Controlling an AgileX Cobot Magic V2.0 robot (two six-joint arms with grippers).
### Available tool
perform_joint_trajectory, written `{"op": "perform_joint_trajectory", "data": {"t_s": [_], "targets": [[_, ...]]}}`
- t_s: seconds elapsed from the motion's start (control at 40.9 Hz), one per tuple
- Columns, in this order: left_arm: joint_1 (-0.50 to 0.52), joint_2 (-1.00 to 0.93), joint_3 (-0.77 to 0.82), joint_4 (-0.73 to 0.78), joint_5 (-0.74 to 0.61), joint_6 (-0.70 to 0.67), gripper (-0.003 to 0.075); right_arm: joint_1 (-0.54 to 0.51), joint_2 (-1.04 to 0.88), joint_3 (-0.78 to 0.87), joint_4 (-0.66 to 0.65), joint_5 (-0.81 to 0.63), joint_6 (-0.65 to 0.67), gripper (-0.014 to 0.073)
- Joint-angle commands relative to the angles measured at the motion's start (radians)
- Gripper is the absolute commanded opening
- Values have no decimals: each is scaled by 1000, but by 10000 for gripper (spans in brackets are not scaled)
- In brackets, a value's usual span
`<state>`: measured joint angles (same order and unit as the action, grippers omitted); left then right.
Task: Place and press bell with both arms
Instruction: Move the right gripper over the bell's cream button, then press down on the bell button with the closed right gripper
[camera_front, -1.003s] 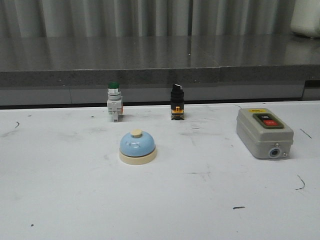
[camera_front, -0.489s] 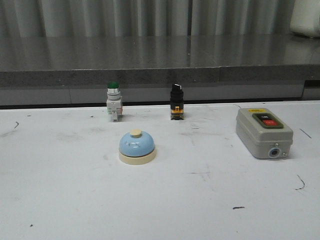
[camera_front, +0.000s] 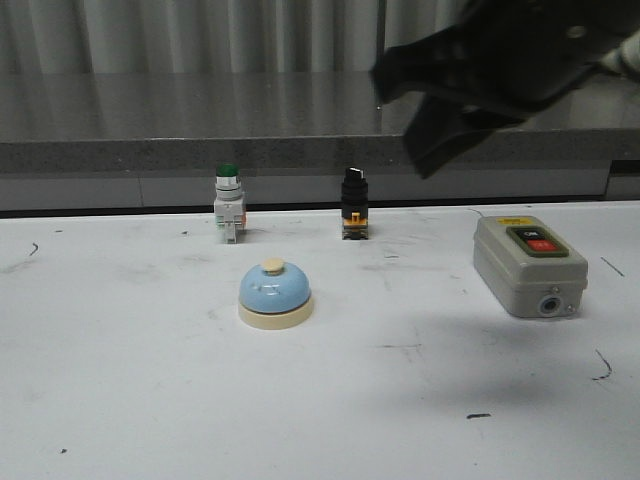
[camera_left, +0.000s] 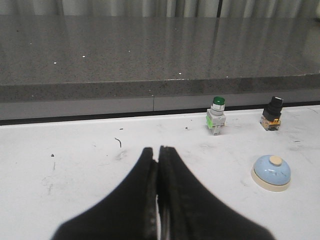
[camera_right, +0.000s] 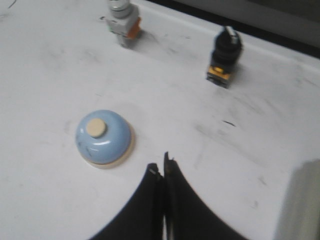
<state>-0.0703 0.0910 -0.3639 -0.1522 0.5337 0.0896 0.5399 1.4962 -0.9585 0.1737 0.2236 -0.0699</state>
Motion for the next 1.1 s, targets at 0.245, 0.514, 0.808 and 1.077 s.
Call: {"op": "perform_joint_trajectory", "data": {"t_s": [0.245, 0.514, 0.808, 1.077], "targets": [[3, 11, -27, -16, -91, 0, -20, 92, 237, -314, 11, 66, 0, -67], [3, 11, -27, -16, -91, 0, -20, 104, 324, -409, 11, 88, 0, -67], [3, 11, -27, -16, -91, 0, -20, 105, 364, -437, 14, 99, 0, -67], [3, 11, -27, -16, -91, 0, -20, 105, 431, -457, 15, 103, 0, -67]]}}
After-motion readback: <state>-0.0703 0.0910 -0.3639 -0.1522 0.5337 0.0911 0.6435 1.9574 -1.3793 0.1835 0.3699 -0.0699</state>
